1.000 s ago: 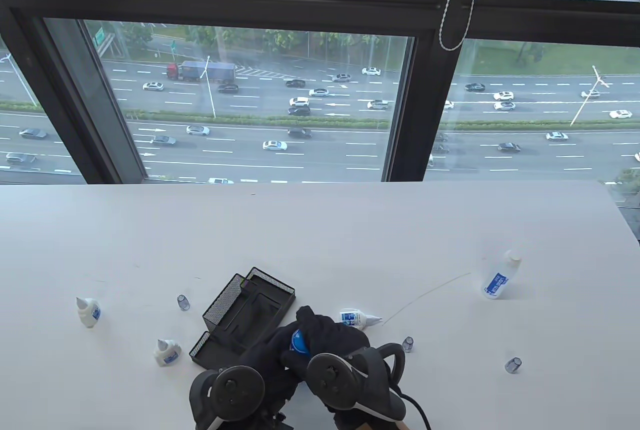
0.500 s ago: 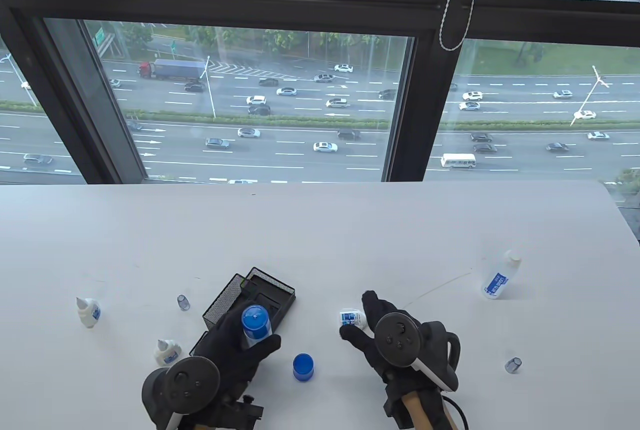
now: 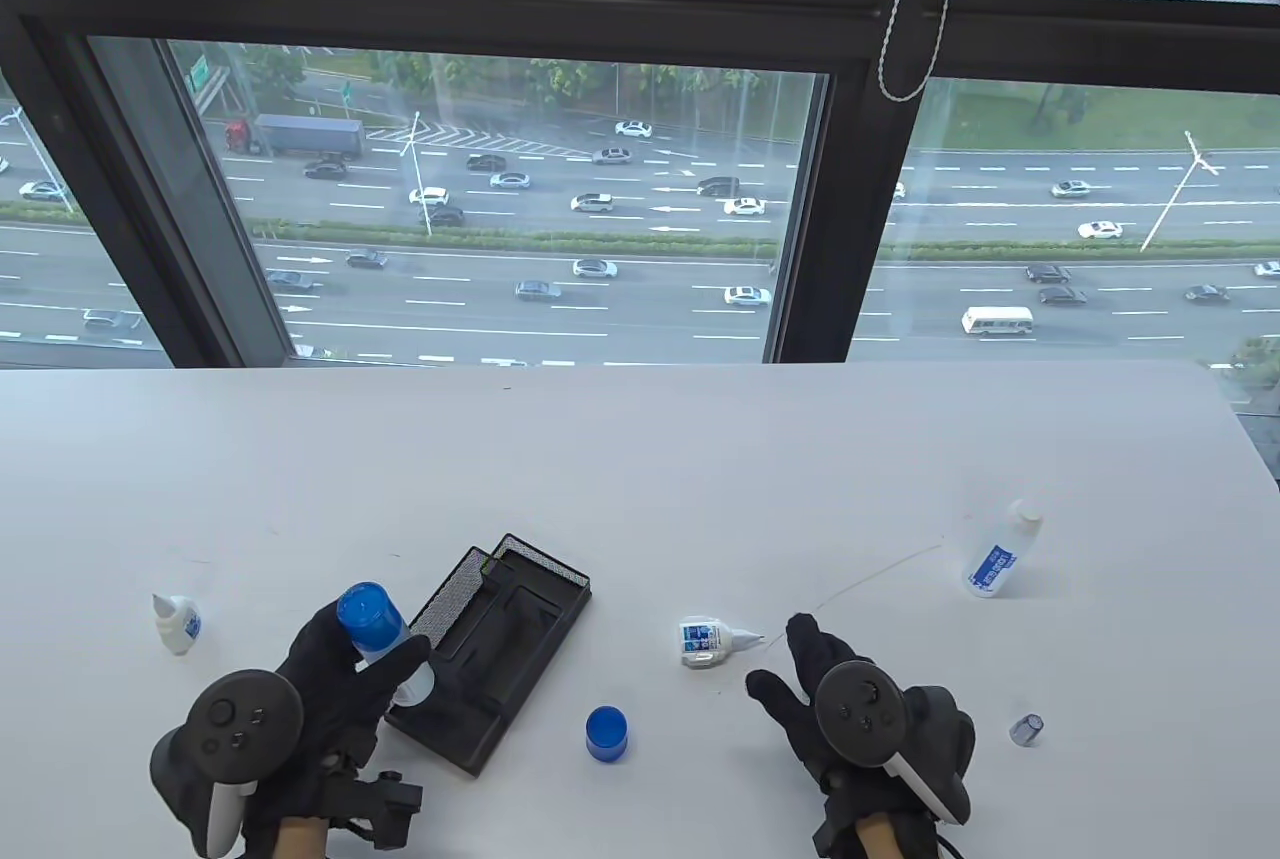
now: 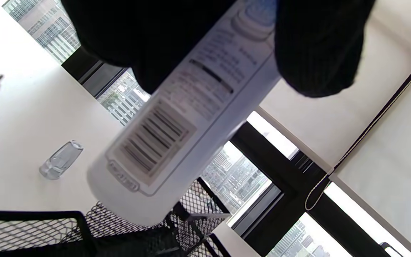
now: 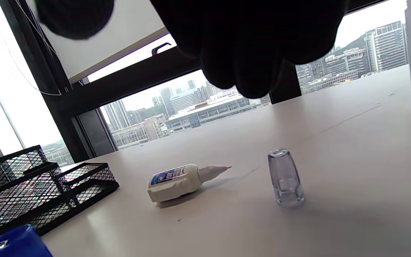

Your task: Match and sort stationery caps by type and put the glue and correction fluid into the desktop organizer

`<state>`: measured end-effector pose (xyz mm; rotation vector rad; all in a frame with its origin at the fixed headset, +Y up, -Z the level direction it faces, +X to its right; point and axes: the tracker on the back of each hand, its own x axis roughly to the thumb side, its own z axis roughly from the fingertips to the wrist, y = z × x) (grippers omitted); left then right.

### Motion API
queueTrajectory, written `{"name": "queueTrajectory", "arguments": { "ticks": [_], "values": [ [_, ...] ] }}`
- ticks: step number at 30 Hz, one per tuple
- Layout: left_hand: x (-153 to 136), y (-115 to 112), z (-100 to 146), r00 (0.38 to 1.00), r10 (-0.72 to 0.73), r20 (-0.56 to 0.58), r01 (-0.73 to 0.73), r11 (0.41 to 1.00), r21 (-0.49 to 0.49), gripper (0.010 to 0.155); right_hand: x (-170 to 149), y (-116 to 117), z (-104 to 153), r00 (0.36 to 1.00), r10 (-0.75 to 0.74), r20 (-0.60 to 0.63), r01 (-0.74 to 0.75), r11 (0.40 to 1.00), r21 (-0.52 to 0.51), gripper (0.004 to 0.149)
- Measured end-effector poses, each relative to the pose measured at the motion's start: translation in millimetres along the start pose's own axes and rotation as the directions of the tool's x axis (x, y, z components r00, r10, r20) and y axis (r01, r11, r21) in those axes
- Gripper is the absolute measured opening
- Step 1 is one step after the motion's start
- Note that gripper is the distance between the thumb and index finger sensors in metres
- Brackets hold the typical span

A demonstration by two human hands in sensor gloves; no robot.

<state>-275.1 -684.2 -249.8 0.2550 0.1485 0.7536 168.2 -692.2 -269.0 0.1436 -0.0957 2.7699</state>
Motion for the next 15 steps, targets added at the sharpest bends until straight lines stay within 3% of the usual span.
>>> {"name": "queueTrajectory", "arguments": {
  "ticks": [7, 15],
  "values": [
    [-14.3, -22.5, -6.9, 0.998, -0.044, -0.044, 0.037, 0.987, -0.157, 0.073, 3.4, -2.0, 3.4, 1.0, -0.011, 0.009, 0.011, 1.0, -0.007, 0.072],
    [-23.1, -25.4, -8.0, 0.996, -0.063, -0.067, 0.052, 0.987, -0.151, 0.072, 4.9, 5.4, 1.1, 1.0, 0.015, 0.008, -0.015, 0.999, 0.032, 0.07]
  ]
}}
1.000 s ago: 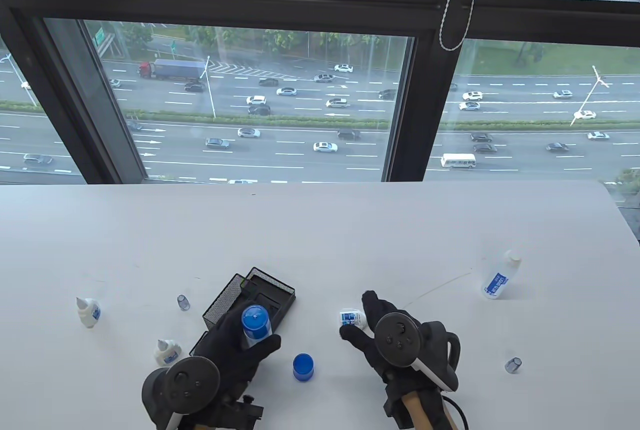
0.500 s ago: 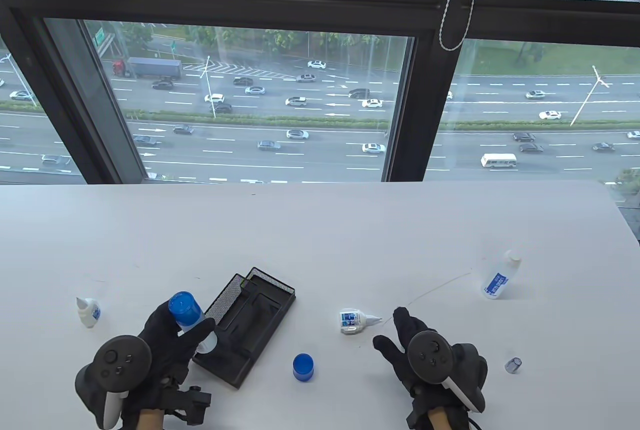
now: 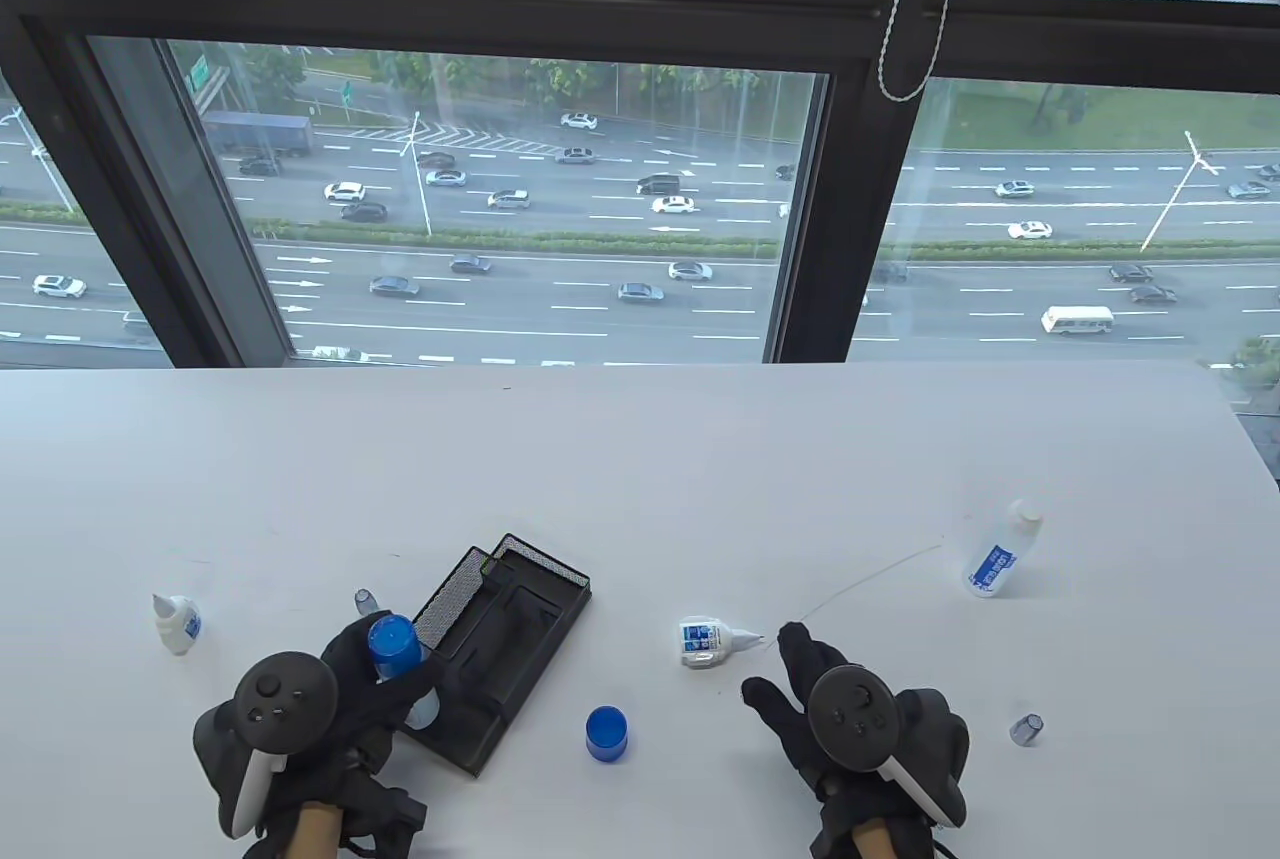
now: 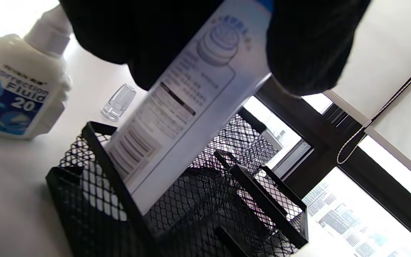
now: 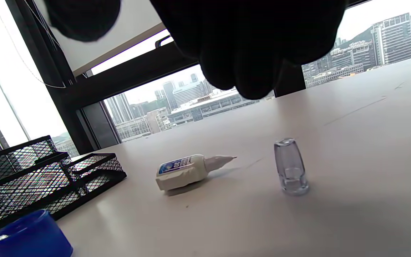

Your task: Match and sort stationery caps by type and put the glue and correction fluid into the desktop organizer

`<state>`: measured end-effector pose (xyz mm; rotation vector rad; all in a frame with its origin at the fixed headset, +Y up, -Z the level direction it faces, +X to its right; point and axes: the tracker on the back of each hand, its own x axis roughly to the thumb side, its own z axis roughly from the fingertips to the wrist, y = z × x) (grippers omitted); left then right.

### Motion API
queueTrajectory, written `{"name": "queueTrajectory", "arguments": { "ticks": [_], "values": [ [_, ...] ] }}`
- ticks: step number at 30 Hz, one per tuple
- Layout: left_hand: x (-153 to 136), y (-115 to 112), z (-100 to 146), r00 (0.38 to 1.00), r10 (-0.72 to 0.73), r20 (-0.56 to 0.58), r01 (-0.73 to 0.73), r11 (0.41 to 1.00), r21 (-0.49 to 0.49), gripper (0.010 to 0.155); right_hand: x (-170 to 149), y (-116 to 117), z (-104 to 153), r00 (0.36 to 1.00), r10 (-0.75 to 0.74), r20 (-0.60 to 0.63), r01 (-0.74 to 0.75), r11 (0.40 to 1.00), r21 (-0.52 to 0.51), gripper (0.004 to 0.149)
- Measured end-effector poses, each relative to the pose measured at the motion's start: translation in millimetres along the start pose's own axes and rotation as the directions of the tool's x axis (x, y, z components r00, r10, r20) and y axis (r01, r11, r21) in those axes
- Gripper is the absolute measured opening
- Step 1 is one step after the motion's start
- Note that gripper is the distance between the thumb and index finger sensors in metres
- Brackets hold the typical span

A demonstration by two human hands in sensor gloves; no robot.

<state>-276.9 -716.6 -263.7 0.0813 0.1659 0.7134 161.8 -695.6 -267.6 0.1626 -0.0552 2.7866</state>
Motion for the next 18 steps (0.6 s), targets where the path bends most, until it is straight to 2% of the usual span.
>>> {"name": "queueTrajectory", "arguments": {
  "ticks": [9, 13, 16, 18],
  "values": [
    [-2.9, -1.1, 0.3, 1.0, 0.002, -0.011, -0.002, 1.0, -0.004, 0.072, 1.0, 0.6, -0.1, 1.0, 0.009, 0.0, -0.009, 1.0, 0.009, 0.07],
    [4.2, 6.5, 3.5, 1.0, 0.006, -0.001, -0.006, 1.0, 0.022, 0.073, 0.6, 0.7, -0.3, 1.0, 0.005, -0.001, -0.005, 1.0, 0.008, 0.07],
    [18.2, 18.0, 7.6, 0.999, 0.003, 0.043, -0.006, 0.998, 0.068, 0.081, 0.4, 0.7, -0.9, 1.0, 0.004, -0.002, -0.004, 1.0, 0.01, 0.07],
    [34.1, 30.5, 12.6, 0.994, -0.079, 0.08, 0.065, 0.985, 0.162, 0.087, -0.5, 1.1, -1.8, 1.0, -0.005, -0.007, 0.005, 1.0, 0.009, 0.07]
  ]
}}
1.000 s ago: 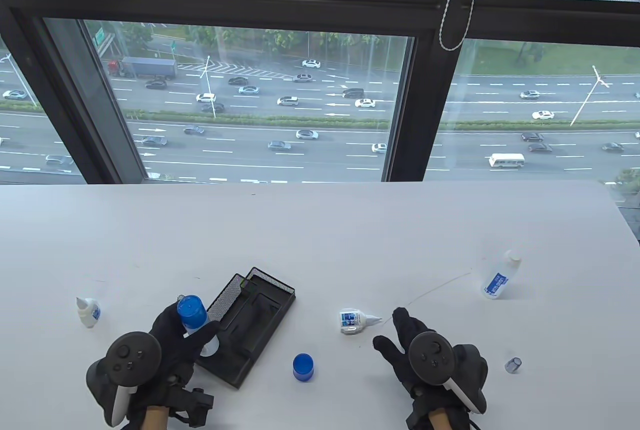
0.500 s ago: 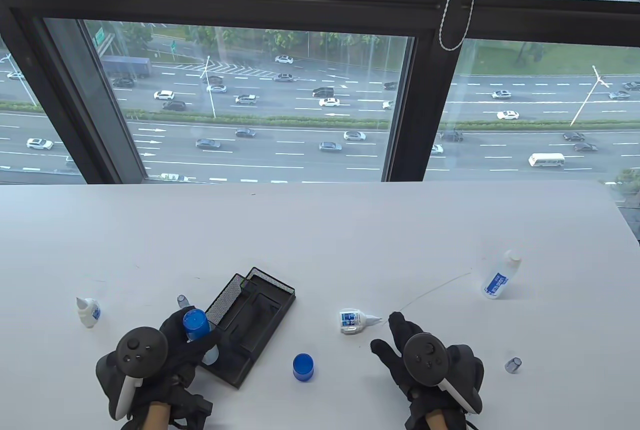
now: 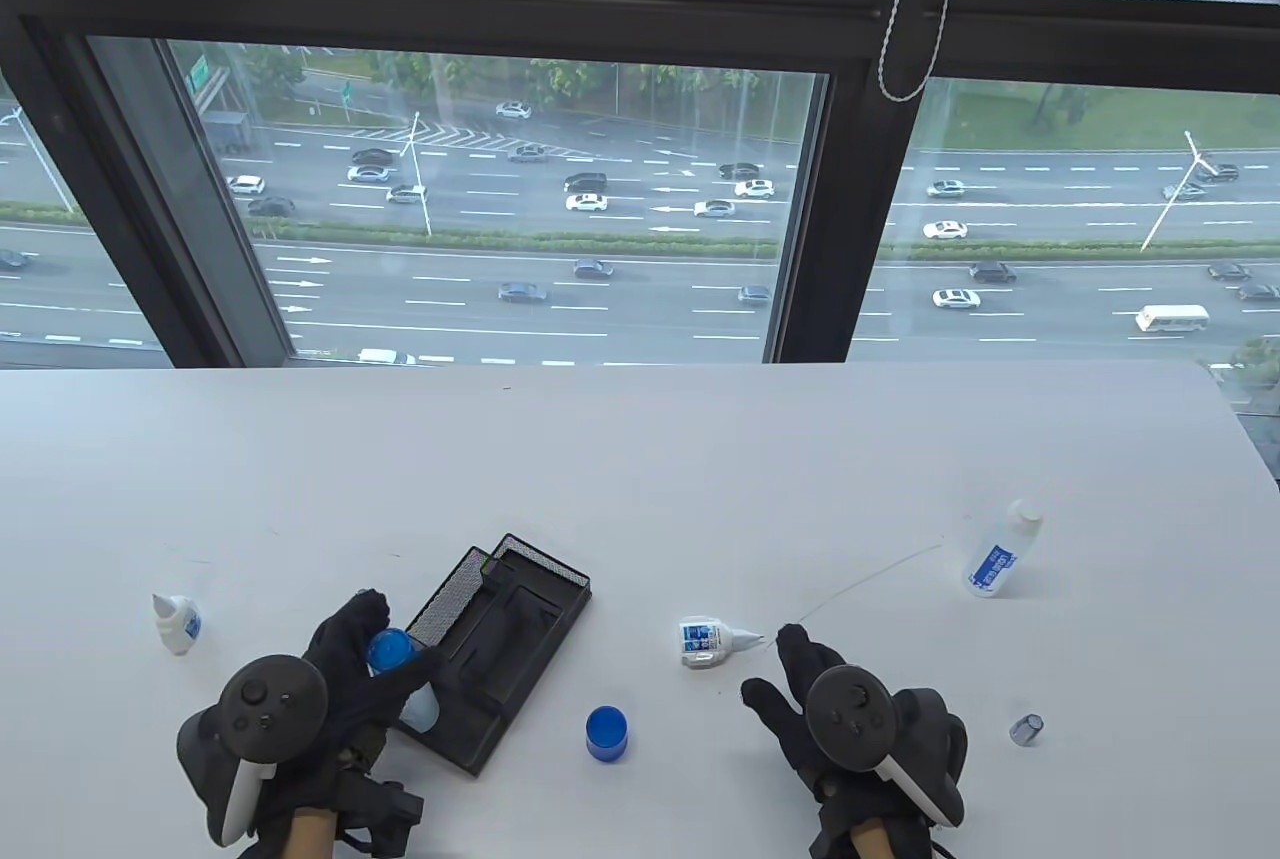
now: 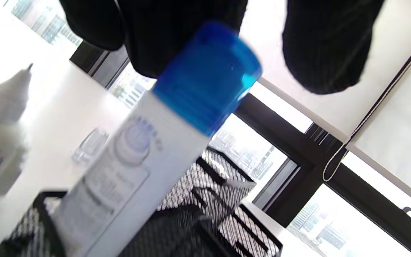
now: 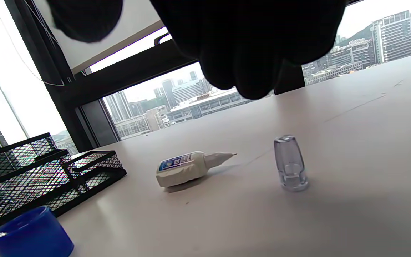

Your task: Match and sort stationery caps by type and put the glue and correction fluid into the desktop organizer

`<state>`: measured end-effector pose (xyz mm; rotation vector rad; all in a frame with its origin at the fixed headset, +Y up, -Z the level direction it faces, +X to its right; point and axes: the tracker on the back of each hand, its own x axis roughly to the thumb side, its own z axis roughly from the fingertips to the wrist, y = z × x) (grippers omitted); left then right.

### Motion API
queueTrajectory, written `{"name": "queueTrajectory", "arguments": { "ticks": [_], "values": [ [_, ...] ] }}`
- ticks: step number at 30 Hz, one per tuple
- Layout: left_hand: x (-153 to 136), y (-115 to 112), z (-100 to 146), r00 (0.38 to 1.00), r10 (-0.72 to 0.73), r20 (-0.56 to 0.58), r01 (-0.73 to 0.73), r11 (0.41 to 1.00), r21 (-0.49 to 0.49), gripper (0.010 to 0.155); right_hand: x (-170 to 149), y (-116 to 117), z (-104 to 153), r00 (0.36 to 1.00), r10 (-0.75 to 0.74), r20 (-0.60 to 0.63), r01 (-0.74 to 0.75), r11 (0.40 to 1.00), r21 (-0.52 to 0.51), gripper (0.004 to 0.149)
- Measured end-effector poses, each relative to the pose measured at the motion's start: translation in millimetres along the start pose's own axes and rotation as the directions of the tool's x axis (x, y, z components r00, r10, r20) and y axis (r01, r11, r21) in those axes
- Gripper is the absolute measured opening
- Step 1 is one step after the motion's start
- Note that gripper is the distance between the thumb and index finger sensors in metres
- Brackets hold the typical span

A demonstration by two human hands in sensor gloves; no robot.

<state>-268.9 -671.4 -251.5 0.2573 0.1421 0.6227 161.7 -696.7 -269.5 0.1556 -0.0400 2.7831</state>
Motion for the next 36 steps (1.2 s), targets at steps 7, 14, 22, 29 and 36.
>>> {"name": "queueTrajectory", "arguments": {
  "ticks": [7, 14, 22, 29, 36],
  "values": [
    [79.1, 11.1, 6.7, 0.96, -0.169, 0.225, 0.141, 0.981, 0.133, 0.085, -1.2, -0.4, 0.6, 1.0, -0.002, -0.004, 0.002, 1.0, -0.008, 0.07],
    [117.1, -57.2, 6.8, 0.932, -0.102, 0.348, 0.13, 0.99, -0.057, 0.081, -3.8, -0.9, 1.8, 1.0, -0.016, -0.008, 0.016, 0.999, -0.032, 0.073],
    [105.3, -110.1, -0.4, 0.908, -0.182, 0.377, 0.256, 0.954, -0.156, 0.083, -11.0, 0.6, 1.4, 0.998, -0.068, 0.0, 0.068, 0.997, -0.045, 0.077],
    [98.1, -110.7, 0.8, 0.919, -0.138, 0.368, 0.221, 0.956, -0.194, 0.082, -25.8, -21.2, -7.3, 0.986, -0.119, -0.113, 0.106, 0.988, -0.115, 0.081],
    [93.8, -111.5, -0.7, 0.934, -0.089, 0.346, 0.17, 0.962, -0.213, 0.082, -55.3, -63.3, -30.2, 0.969, -0.046, -0.242, 0.005, 0.986, -0.165, 0.085]
  ]
}}
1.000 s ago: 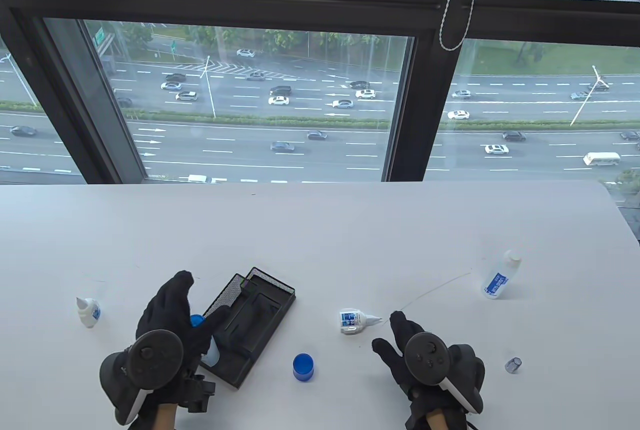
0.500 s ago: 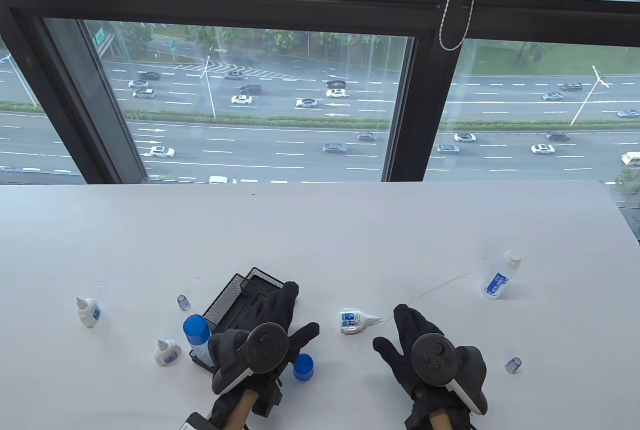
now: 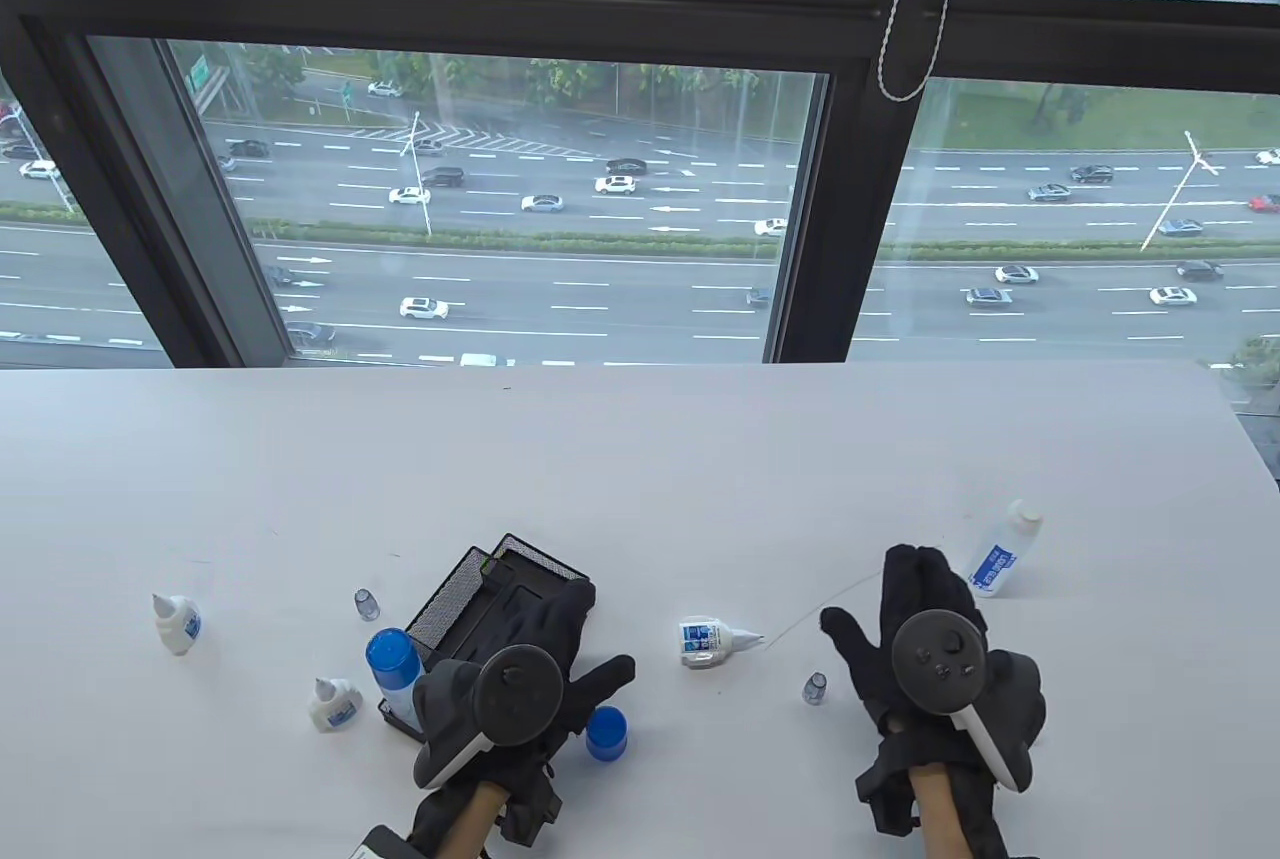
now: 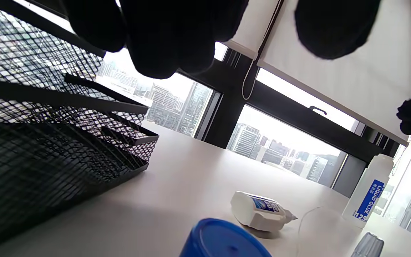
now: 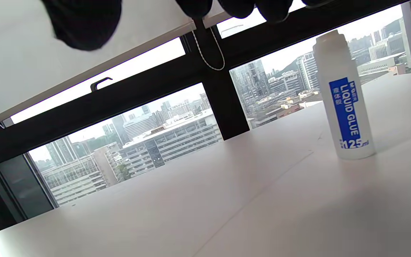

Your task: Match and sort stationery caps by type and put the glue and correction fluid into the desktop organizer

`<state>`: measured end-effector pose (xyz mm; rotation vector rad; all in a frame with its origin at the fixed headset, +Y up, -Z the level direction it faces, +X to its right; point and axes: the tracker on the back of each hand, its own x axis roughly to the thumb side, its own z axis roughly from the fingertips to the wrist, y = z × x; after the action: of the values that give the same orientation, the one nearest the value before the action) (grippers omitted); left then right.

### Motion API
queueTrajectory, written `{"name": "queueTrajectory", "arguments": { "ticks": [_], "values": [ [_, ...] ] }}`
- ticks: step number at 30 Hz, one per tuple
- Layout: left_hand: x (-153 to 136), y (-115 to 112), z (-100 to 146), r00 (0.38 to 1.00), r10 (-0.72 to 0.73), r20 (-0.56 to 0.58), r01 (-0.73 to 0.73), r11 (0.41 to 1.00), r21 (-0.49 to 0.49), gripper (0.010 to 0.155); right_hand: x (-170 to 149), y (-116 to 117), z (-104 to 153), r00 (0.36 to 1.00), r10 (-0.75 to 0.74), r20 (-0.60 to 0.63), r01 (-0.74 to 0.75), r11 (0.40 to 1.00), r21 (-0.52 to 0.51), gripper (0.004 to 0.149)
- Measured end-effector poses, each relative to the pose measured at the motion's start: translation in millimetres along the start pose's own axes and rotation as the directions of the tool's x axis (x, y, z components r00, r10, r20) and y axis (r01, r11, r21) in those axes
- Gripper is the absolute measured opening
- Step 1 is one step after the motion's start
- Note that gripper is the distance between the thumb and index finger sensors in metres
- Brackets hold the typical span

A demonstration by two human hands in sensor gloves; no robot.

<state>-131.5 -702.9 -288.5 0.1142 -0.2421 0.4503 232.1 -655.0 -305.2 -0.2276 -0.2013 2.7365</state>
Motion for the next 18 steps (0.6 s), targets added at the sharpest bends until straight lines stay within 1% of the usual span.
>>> {"name": "queueTrajectory", "arguments": {
  "ticks": [2, 5, 7, 9, 11, 13, 14, 18],
  "values": [
    [-0.4, -0.4, -0.3, 1.0, -0.002, -0.001, 0.002, 1.0, 0.003, 0.082, -6.4, -12.2, -17.6, 0.998, 0.044, -0.047, -0.043, 0.999, 0.007, 0.086],
    [-0.3, -3.5, -0.3, 1.0, -0.027, -0.004, 0.026, 1.0, -0.016, 0.082, -19.0, -24.2, -44.8, 0.991, 0.082, -0.109, -0.084, 0.996, -0.023, 0.086],
    [0.1, -6.7, -0.8, 0.999, -0.035, -0.012, 0.034, 0.999, -0.029, 0.082, -30.5, -27.0, -62.2, 0.988, 0.081, -0.128, -0.094, 0.991, -0.095, 0.085],
    [2.4, -10.2, -2.0, 0.999, -0.029, -0.015, 0.029, 0.999, -0.037, 0.083, -39.4, -26.6, -75.4, 0.982, 0.103, -0.16, -0.123, 0.985, -0.118, 0.085],
    [5.5, -13.0, -2.6, 0.999, -0.045, -0.001, 0.045, 0.998, -0.045, 0.083, -49.9, -21.0, -89.8, 0.968, 0.138, -0.212, -0.156, 0.985, -0.07, 0.085],
    [7.3, -15.2, -1.8, 0.997, -0.071, 0.011, 0.072, 0.996, -0.045, 0.082, -61.3, -10.6, -104.2, 0.948, 0.19, -0.254, -0.189, 0.982, 0.028, 0.085],
    [7.4, -15.9, -1.4, 0.997, -0.074, 0.013, 0.074, 0.996, -0.048, 0.082, -67.5, -3.8, -109.6, 0.938, 0.203, -0.282, -0.196, 0.979, 0.053, 0.085],
    [7.0, -16.7, -1.9, 0.998, -0.062, 0.007, 0.062, 0.996, -0.067, 0.082, -78.4, 15.4, -117.6, 0.925, 0.244, -0.29, -0.227, 0.97, 0.092, 0.083]
  ]
}}
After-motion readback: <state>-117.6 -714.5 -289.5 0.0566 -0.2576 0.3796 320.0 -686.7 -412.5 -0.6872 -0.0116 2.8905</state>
